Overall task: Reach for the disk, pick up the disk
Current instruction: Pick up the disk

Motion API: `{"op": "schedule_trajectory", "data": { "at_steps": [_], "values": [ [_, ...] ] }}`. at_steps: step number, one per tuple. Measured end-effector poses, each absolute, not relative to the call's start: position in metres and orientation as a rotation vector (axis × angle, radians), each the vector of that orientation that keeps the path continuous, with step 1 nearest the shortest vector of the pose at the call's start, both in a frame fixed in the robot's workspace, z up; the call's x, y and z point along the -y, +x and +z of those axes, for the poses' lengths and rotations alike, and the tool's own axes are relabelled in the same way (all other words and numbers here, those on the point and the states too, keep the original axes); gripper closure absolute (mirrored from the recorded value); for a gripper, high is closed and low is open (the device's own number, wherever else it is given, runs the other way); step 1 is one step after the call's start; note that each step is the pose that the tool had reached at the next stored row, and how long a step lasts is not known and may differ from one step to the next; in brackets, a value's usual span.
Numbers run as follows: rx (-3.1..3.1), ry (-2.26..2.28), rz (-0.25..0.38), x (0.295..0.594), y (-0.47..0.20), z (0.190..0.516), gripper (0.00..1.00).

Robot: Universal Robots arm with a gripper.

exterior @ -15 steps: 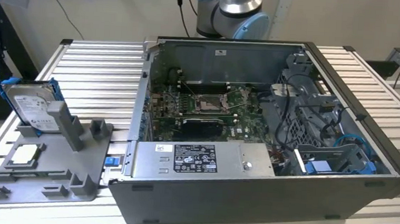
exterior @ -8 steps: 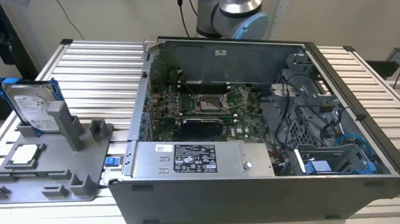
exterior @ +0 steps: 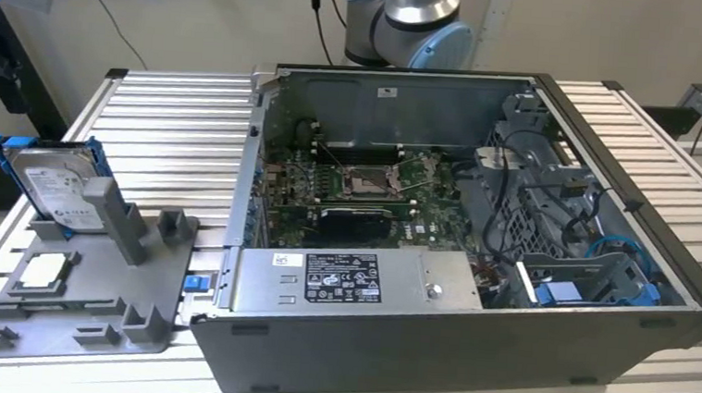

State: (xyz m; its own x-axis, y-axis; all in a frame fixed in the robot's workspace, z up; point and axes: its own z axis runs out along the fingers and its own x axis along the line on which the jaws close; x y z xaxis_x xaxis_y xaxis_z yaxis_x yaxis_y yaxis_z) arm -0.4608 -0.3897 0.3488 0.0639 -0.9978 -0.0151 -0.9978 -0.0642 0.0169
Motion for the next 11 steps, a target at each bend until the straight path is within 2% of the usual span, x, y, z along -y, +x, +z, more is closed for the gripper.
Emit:
{"op": "schedule_trajectory", "data": {
  "at_steps": [11],
  "values": [
    [2.186, 2.26, -0.042, 0.39, -0.46, 0.334, 0.0]
  ]
}}
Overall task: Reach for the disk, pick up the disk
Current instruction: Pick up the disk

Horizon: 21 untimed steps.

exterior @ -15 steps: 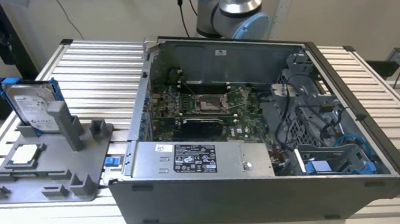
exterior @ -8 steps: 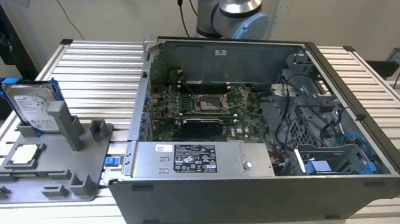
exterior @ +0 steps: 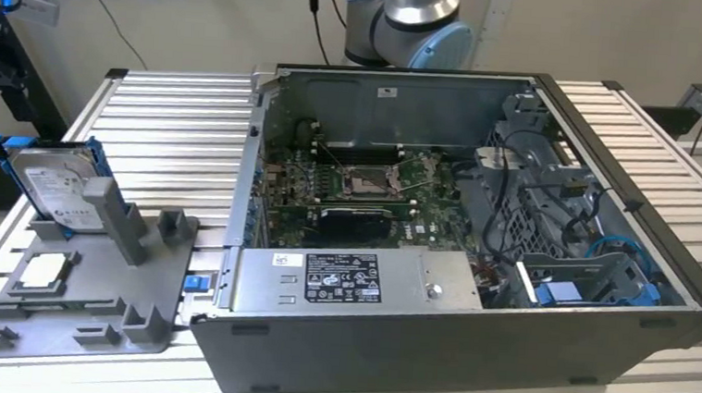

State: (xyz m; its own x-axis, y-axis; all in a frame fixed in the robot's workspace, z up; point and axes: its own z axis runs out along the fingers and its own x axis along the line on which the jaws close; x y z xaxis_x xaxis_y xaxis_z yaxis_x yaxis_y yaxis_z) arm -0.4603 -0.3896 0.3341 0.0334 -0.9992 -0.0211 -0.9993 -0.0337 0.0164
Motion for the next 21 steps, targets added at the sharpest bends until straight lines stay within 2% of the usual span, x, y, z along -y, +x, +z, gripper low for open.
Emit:
{"op": "schedule_trajectory", "data": {
  "at_steps": [21],
  "values": [
    [-2.186, -2.252, 0.041, 0.382, -0.461, 0.296, 0.0]
  ]
}}
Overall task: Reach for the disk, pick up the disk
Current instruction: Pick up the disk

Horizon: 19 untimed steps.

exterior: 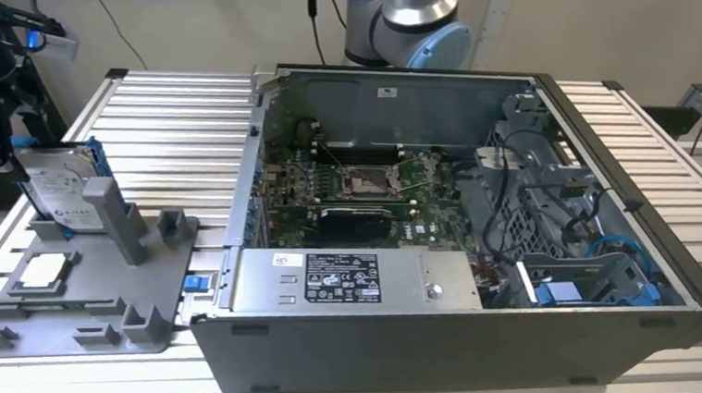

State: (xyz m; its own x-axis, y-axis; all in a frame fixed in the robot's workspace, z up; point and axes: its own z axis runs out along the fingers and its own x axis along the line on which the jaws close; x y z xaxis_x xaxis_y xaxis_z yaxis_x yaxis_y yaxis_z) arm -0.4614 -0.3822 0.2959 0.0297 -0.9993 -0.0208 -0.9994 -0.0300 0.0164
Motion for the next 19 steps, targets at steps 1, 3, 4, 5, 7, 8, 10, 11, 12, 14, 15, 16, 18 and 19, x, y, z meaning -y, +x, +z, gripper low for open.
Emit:
{"op": "schedule_trajectory", "data": {
  "at_steps": [1, 3, 4, 5, 7, 8, 10, 11, 12, 14, 15, 16, 18, 19],
  "values": [
    [-2.186, -2.252, 0.041, 0.383, -0.461, 0.294, 0.0],
    [-2.186, -2.252, 0.041, 0.383, -0.461, 0.29, 0.0],
    [-2.186, -2.252, 0.041, 0.383, -0.461, 0.289, 0.0],
    [-2.186, -2.252, 0.041, 0.384, -0.461, 0.287, 0.0],
    [-2.185, -2.251, 0.043, 0.384, -0.461, 0.283, 0.0],
    [-2.184, -2.251, 0.044, 0.384, -0.461, 0.281, 0.0],
    [-2.183, -2.249, 0.048, 0.384, -0.461, 0.278, 0.0],
    [-2.182, -2.248, 0.049, 0.384, -0.461, 0.276, 0.0],
    [-2.182, -2.248, 0.051, 0.384, -0.461, 0.274, 0.0],
    [-2.181, -2.247, 0.052, 0.384, -0.461, 0.27, 0.0],
    [-2.181, -2.247, 0.052, 0.384, -0.461, 0.269, 0.0],
    [-2.181, -2.247, 0.052, 0.384, -0.461, 0.268, 0.0],
    [-2.181, -2.247, 0.052, 0.384, -0.461, 0.266, 0.0],
    [-2.181, -2.248, 0.052, 0.384, -0.461, 0.266, 0.0]
  ]
}}
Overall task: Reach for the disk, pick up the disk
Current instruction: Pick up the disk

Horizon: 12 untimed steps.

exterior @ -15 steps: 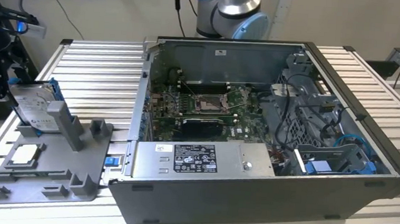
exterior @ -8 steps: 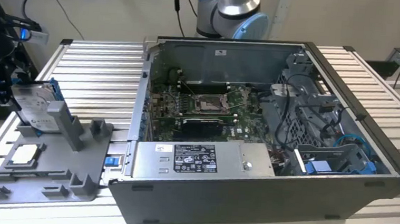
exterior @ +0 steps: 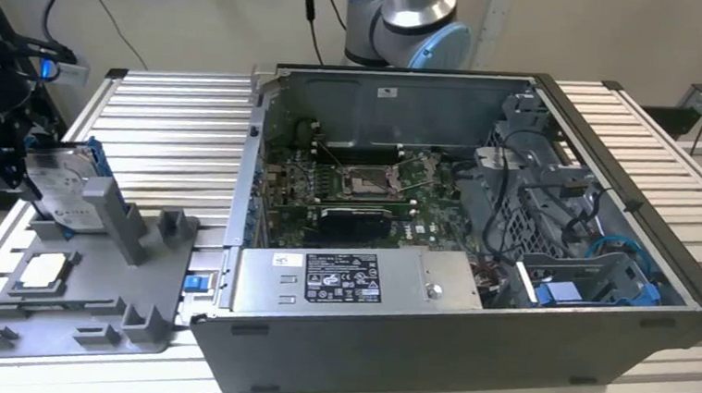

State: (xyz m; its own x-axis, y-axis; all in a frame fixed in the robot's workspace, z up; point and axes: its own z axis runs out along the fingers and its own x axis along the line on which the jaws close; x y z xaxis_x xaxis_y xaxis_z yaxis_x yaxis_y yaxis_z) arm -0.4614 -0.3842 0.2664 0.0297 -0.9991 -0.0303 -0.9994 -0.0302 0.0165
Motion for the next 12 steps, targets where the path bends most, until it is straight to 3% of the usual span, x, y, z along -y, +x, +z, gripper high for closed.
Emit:
{"op": "schedule_trajectory", "data": {
  "at_steps": [12],
  "values": [
    [-2.181, -2.247, 0.052, 0.3841, -0.4613, 0.2657, 0.0]
  ]
}}
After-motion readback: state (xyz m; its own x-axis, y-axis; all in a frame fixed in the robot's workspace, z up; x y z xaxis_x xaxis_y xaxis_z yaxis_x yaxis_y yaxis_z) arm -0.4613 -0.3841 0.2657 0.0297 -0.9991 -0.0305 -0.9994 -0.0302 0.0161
